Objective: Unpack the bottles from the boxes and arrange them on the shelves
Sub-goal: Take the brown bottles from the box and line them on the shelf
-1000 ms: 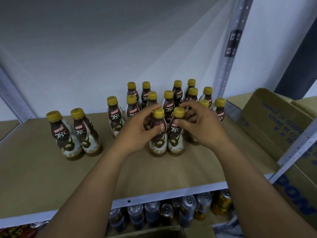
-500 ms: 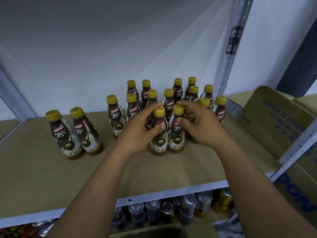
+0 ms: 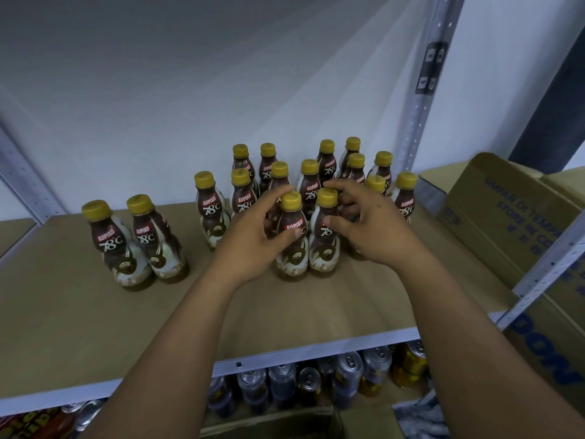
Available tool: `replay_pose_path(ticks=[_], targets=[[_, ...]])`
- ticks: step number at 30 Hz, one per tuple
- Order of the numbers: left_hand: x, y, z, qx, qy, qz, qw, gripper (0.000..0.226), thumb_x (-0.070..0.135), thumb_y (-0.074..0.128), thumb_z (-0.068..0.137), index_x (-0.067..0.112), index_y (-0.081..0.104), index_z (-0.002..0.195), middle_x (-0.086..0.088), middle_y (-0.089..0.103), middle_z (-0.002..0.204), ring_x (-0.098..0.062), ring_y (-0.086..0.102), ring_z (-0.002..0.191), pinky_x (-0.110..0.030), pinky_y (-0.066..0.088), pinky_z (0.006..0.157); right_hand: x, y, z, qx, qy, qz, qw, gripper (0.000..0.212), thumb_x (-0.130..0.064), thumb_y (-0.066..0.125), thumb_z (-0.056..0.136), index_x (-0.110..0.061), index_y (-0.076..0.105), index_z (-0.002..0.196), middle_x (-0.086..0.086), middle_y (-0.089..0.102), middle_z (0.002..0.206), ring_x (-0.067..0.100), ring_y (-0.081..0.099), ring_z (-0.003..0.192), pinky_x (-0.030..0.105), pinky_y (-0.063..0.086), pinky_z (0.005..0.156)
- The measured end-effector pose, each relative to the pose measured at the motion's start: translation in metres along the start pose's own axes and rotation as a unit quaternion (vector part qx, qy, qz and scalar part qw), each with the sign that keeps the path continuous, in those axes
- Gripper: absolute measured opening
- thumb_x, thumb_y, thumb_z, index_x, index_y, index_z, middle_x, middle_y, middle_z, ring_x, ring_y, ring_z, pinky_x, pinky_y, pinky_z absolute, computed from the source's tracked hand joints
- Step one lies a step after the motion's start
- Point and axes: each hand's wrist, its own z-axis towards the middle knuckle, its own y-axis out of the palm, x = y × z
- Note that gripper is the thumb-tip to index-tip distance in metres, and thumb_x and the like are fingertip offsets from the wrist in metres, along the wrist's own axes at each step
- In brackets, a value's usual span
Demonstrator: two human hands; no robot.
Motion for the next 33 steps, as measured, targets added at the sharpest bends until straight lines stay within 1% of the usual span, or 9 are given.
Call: replay_pose_path(ticks=[2, 5, 8, 13, 16, 27, 29, 31, 33], targets=[[0.0006, 0.0025, -0.0002, 0.01, 0.004, 0.008, 1.0, 0.069, 0.025, 0.076, 0.09, 0.05, 0.041, 0.145, 0.051, 0.05, 0.117, 0.007, 0.06, 0.115, -0.036, 0.055, 0.101, 0.0003, 0.0007, 0.0001, 0.0, 0.004, 0.007, 1.0, 0.054, -0.013, 0.075, 0.09, -0.03, 0.056, 0.137, -0.031, 0.056, 0.099, -0.022, 0.058, 0.085, -0.003, 0.04, 0.072], [-0.0003, 0.0052, 0.0002, 0.02, 0.007, 0.007, 1.0, 0.07, 0.027, 0.076, 0.09, 0.048, 0.04, 0.147, 0.045, 0.049, 0.123, 0.001, 0.059, 0.12, -0.04, 0.054, 0.103, 0.0012, 0.0025, 0.0002, 0.001, 0.007, 0.006, 1.0, 0.055, -0.013, 0.074, 0.091, -0.031, 0.054, 0.14, -0.032, 0.055, 0.102, -0.026, 0.055, 0.086, -0.004, 0.039, 0.074], [-0.0013, 0.0066, 0.001, 0.021, 0.004, 0.006, 1.0, 0.071, 0.028, 0.076, 0.09, 0.047, 0.039, 0.148, 0.045, 0.047, 0.124, 0.0, 0.058, 0.123, -0.041, 0.053, 0.104, 0.0023, 0.0037, 0.0005, 0.004, 0.008, 0.005, 1.0, 0.056, -0.015, 0.073, 0.092, -0.032, 0.053, 0.141, -0.032, 0.055, 0.103, -0.027, 0.054, 0.087, -0.005, 0.038, 0.075], [-0.0045, 0.0071, 0.0023, 0.026, 0.003, -0.001, 1.0, 0.072, 0.028, 0.076, 0.09, 0.047, 0.038, 0.149, 0.023, 0.055, 0.138, -0.004, 0.058, 0.125, -0.043, 0.052, 0.105, 0.0028, 0.004, -0.0002, 0.006, 0.003, 0.004, 1.0, 0.055, -0.015, 0.073, 0.092, -0.032, 0.053, 0.141, -0.032, 0.055, 0.101, -0.028, 0.053, 0.086, -0.006, 0.037, 0.074], [-0.0063, 0.007, 0.0018, 0.023, 0.005, -0.004, 1.0, 0.072, 0.027, 0.075, 0.091, 0.047, 0.037, 0.15, 0.018, 0.054, 0.143, -0.005, 0.057, 0.127, -0.043, 0.052, 0.105, 0.0028, 0.0037, -0.0006, 0.006, 0.003, 0.005, 1.0, 0.055, -0.015, 0.072, 0.092, -0.031, 0.053, 0.141, -0.032, 0.054, 0.102, -0.028, 0.053, 0.086, -0.006, 0.037, 0.075], [-0.0043, 0.0056, -0.0006, 0.011, 0.005, 0.003, 1.0, 0.074, 0.027, 0.072, 0.094, 0.044, 0.032, 0.154, 0.019, 0.049, 0.147, -0.005, 0.054, 0.13, -0.041, 0.05, 0.107, 0.002, 0.0074, -0.0026, 0.014, 0.005, -0.007, 1.0, 0.057, -0.017, 0.07, 0.094, -0.031, 0.049, 0.145, -0.021, 0.058, 0.114, -0.029, 0.052, 0.089, -0.006, 0.038, 0.077], [-0.0028, 0.0057, -0.002, 0.008, 0.002, 0.002, 1.0, 0.076, 0.026, 0.073, 0.093, 0.043, 0.031, 0.155, 0.023, 0.049, 0.143, -0.005, 0.054, 0.13, -0.04, 0.05, 0.108, 0.002, 0.0078, -0.0038, 0.018, 0.005, -0.014, 1.0, 0.058, -0.019, 0.071, 0.094, -0.031, 0.048, 0.146, -0.023, 0.057, 0.112, -0.03, 0.051, 0.088, -0.007, 0.037, 0.076], [-0.0017, 0.0059, -0.0031, 0.002, -0.001, 0.006, 1.0, 0.08, 0.027, 0.074, 0.093, 0.042, 0.028, 0.156, 0.027, 0.047, 0.138, -0.004, 0.053, 0.131, -0.039, 0.048, 0.109, 0.0023, 0.008, -0.0057, 0.021, 0.009, -0.015, 1.0, 0.061, -0.02, 0.071, 0.094, -0.031, 0.045, 0.148, -0.03, 0.055, 0.105, -0.031, 0.051, 0.086, -0.007, 0.037, 0.075], [-0.0017, 0.0058, -0.0051, -0.002, -0.006, 0.011, 1.0, 0.085, 0.027, 0.074, 0.092, 0.041, 0.022, 0.158, 0.026, 0.047, 0.139, -0.004, 0.051, 0.132, -0.036, 0.046, 0.11, 0.0023, 0.0085, -0.0089, 0.019, 0.018, -0.019, 0.999, 0.064, -0.022, 0.071, 0.093, -0.032, 0.042, 0.149, -0.029, 0.055, 0.101, -0.025, 0.054, 0.086, -0.003, 0.04, 0.077]])
